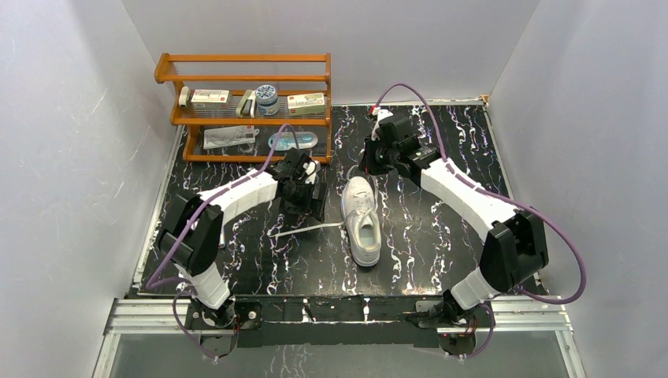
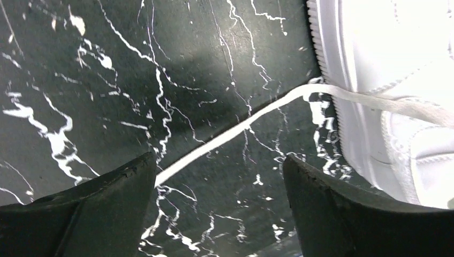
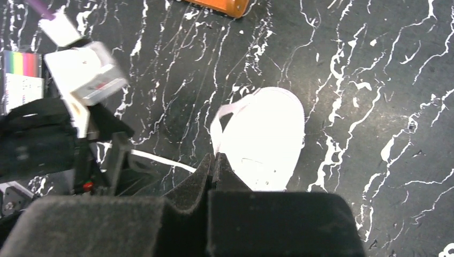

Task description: Tie the shoes

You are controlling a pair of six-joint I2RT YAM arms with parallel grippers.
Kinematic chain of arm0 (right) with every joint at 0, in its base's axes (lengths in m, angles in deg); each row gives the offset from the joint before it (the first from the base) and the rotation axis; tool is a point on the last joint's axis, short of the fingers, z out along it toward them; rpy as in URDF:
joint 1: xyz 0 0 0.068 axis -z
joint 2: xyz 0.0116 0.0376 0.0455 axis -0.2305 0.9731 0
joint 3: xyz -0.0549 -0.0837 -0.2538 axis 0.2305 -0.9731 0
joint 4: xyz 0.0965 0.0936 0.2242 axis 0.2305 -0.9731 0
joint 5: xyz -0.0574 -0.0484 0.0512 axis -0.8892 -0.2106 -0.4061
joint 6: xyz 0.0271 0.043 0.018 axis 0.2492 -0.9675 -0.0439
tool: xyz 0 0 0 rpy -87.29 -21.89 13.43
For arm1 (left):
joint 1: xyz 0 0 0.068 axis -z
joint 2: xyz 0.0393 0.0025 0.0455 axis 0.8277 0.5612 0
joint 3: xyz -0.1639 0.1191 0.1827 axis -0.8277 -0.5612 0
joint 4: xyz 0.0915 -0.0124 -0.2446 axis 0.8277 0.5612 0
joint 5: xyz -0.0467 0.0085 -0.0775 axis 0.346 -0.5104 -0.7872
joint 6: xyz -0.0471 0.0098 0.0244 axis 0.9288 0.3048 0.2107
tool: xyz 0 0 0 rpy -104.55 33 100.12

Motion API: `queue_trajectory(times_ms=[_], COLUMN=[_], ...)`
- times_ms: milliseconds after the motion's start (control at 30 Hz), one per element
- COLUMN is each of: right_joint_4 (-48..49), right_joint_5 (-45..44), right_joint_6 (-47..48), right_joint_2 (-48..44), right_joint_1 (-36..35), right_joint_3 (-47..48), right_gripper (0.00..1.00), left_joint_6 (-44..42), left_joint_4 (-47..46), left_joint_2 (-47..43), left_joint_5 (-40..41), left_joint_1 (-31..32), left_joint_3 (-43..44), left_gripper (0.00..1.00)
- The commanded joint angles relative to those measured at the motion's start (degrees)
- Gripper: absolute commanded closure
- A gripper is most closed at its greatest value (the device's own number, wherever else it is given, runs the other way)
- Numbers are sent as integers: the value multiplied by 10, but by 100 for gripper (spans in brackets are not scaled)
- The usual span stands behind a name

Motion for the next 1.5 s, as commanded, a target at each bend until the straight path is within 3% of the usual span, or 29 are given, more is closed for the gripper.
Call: queue_trajectory(times_ms=[0, 167, 333, 467, 500, 567, 633, 733, 833, 1000, 1100, 1233, 1367, 1467], right_joint_4=[25, 11, -21, -165, -177, -151, -140, -154, -177, -193, -202, -233, -299, -370], right_joint_5=[21, 20, 1, -165, -176, -140, -111, -92, -92, -96, -94, -102, -153, -221], right_joint_6=[-8, -6, -8, -52, -69, -86, -84, -87, -90, -95, -101, -114, -116, -153], right_joint_2=[-36, -50, -66, -77, -94, -125, -126, -126, -129, -131, -133, -136, -142, -136], right_joint_1=[4, 12, 17, 18, 19, 22, 26, 29, 33, 37, 39, 39, 40, 40], right_joint_3=[-4, 0, 12, 36, 8, -46, -40, -29, -18, -9, -9, -17, -8, 4], right_gripper=[100, 100, 100, 100, 100, 100, 100, 100, 100, 100, 100, 100, 100, 100], left_joint_6=[-131, -219, -231, -184, -167, -219, -270, -288, -285, -321, -297, -254, -231, -220], left_joint_4=[7, -39, -88, -126, -172, -274, -398, -473, -555, -575, -619, -683, -671, -611], left_joint_2=[24, 48, 75, 55, 24, -35, -59, 15, 38, 63, 67, 54, 15, -29], left_joint_5=[22, 11, -10, -38, -73, -146, -146, -172, -141, -151, -151, -130, -88, -76], left_joint_1=[13, 31, 53, 63, 63, 64, 66, 68, 77, 96, 100, 103, 103, 102], left_joint_3=[22, 18, 17, 7, -27, -116, -182, -172, -184, -190, -218, -253, -259, -249], left_gripper=[14, 16, 21, 25, 25, 20, 16, 31, 32, 48, 56, 80, 98, 100])
